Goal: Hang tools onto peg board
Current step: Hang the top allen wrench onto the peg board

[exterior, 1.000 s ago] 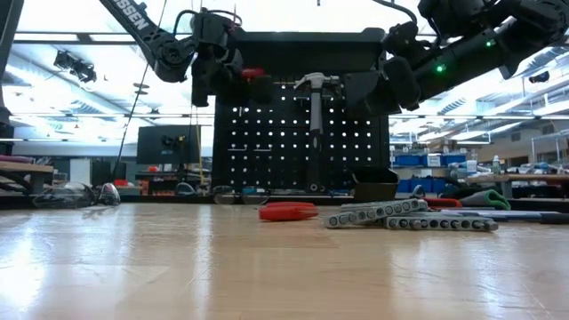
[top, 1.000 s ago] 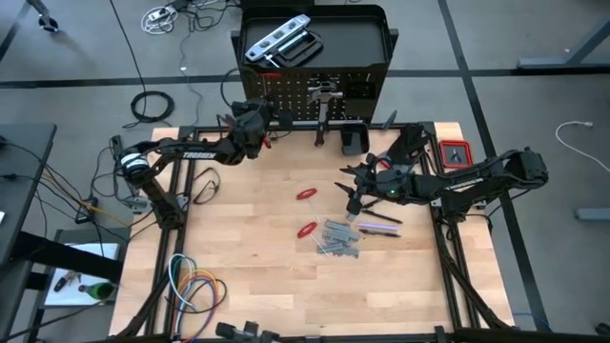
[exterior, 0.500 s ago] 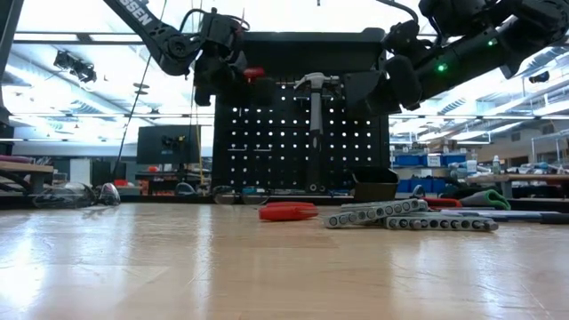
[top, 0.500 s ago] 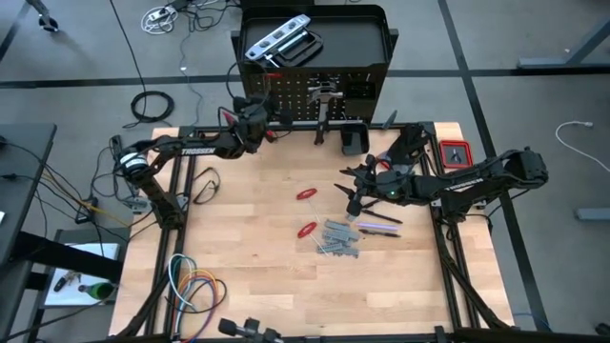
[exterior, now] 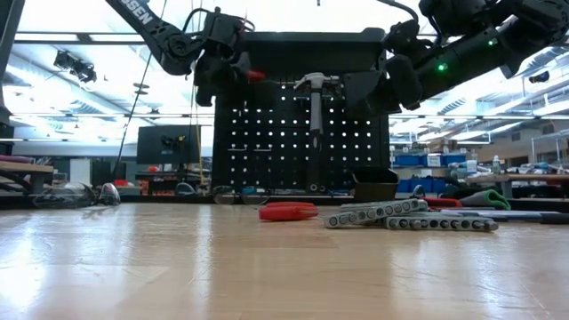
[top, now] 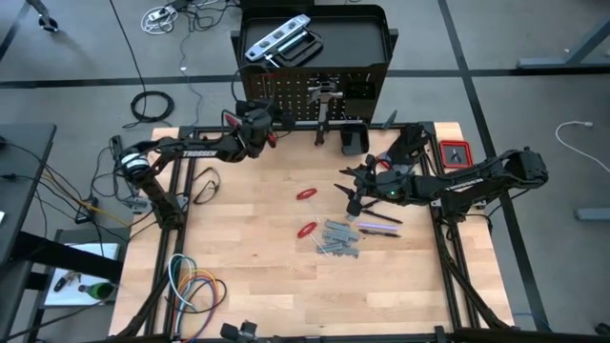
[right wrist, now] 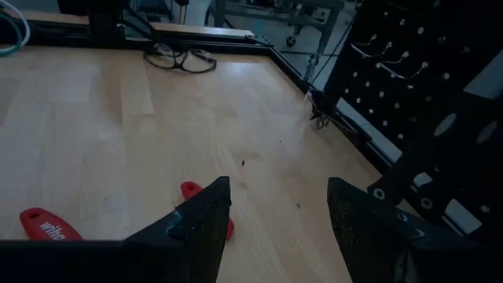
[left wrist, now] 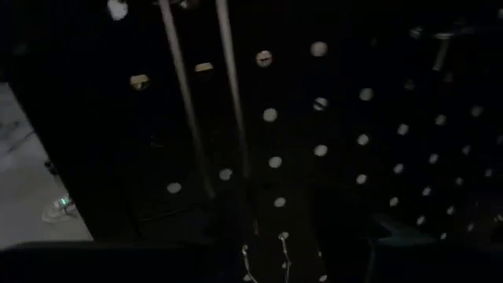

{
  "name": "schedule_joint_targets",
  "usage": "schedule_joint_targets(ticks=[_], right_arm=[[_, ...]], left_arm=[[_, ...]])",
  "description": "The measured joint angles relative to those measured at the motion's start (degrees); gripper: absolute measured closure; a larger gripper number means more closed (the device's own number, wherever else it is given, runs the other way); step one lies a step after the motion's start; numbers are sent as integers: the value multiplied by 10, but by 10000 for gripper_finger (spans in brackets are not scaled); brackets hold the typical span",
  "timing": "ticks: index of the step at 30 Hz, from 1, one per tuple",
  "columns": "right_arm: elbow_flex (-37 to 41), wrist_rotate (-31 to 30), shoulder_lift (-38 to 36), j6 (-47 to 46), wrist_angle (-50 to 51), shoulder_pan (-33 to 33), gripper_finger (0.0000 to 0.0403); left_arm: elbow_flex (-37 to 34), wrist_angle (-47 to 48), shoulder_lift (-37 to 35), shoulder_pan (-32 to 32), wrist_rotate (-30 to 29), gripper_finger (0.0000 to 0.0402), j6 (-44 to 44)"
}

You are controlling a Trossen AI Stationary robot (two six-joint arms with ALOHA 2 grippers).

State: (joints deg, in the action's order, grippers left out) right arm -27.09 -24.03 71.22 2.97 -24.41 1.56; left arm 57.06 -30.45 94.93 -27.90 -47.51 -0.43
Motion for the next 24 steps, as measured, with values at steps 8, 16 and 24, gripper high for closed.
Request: schedule_joint_targets(ticks=[8,16,24], right_arm=[[0,0,0,0,15,0,184],[0,0,0,1,20,0,184],[0,5,0,2,21,0,184]], left_arm=[[-2,63,-40,67,-67,254,80],[-3,254,-68,172,-82,254,58],[-3,334,-27,237,167,254,-155]])
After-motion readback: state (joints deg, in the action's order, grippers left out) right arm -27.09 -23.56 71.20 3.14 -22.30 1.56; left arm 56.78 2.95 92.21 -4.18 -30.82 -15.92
